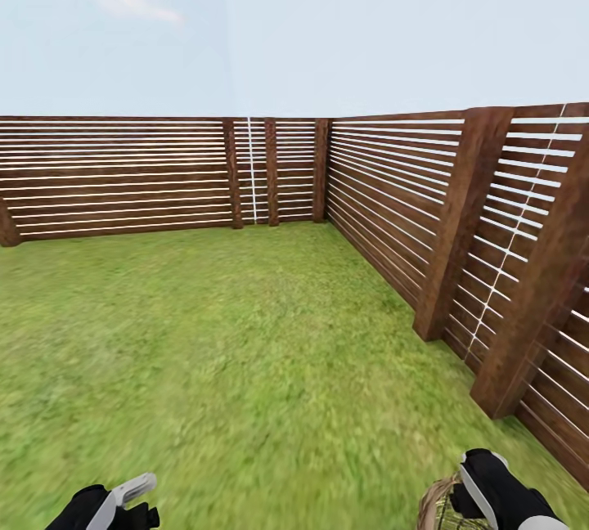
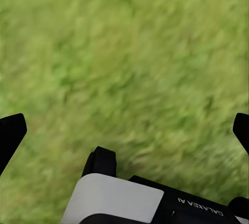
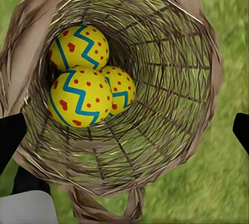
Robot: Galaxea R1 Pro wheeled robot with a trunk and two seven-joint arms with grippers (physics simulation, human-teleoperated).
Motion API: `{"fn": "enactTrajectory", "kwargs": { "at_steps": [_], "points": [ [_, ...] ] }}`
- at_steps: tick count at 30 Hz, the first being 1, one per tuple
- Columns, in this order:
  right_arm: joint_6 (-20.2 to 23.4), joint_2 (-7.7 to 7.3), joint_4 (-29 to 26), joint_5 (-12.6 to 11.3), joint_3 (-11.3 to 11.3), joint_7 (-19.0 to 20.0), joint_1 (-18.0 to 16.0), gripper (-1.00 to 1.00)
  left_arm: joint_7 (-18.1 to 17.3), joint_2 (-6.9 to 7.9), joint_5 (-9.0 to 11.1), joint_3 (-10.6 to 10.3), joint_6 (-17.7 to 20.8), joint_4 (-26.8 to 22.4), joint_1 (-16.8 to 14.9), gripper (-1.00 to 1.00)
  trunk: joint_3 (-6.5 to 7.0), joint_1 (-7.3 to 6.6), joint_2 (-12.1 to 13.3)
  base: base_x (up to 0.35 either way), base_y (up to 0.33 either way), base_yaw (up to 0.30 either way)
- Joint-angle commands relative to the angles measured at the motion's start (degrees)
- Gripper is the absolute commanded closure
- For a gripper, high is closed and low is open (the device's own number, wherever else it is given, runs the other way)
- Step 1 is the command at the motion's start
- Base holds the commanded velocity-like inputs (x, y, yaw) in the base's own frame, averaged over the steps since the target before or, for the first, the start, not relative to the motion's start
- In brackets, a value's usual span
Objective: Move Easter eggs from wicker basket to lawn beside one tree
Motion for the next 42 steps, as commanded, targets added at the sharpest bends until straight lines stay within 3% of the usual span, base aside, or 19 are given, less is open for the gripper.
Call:
{"fn": "enactTrajectory", "kwargs": {
  "at_steps": [1,7,42],
  "points": [
    [0.3,0.01,-0.1,0.1,0.0,-0.1,0.0,-1.0,0.0,-0.01,0.4,0.2,0.3,-0.1,0.0,-1.0,-0.06,0.0,0.0,0.0,0.0,0.0],
    [0.3,0.06,-0.1,0.2,0.3,-0.1,0.0,-1.0,0.0,-0.01,0.4,0.2,0.3,-0.1,0.0,-1.0,-0.06,0.0,0.0,0.0,0.0,0.0],
    [0.3,-0.3,-0.1,0.0,-0.2,0.0,0.0,-1.0,0.1,-0.02,0.3,0.2,0.3,0.0,0.0,-1.0,-6.35,7.69,-14.1,0.0,0.0,0.0]
  ]
}}
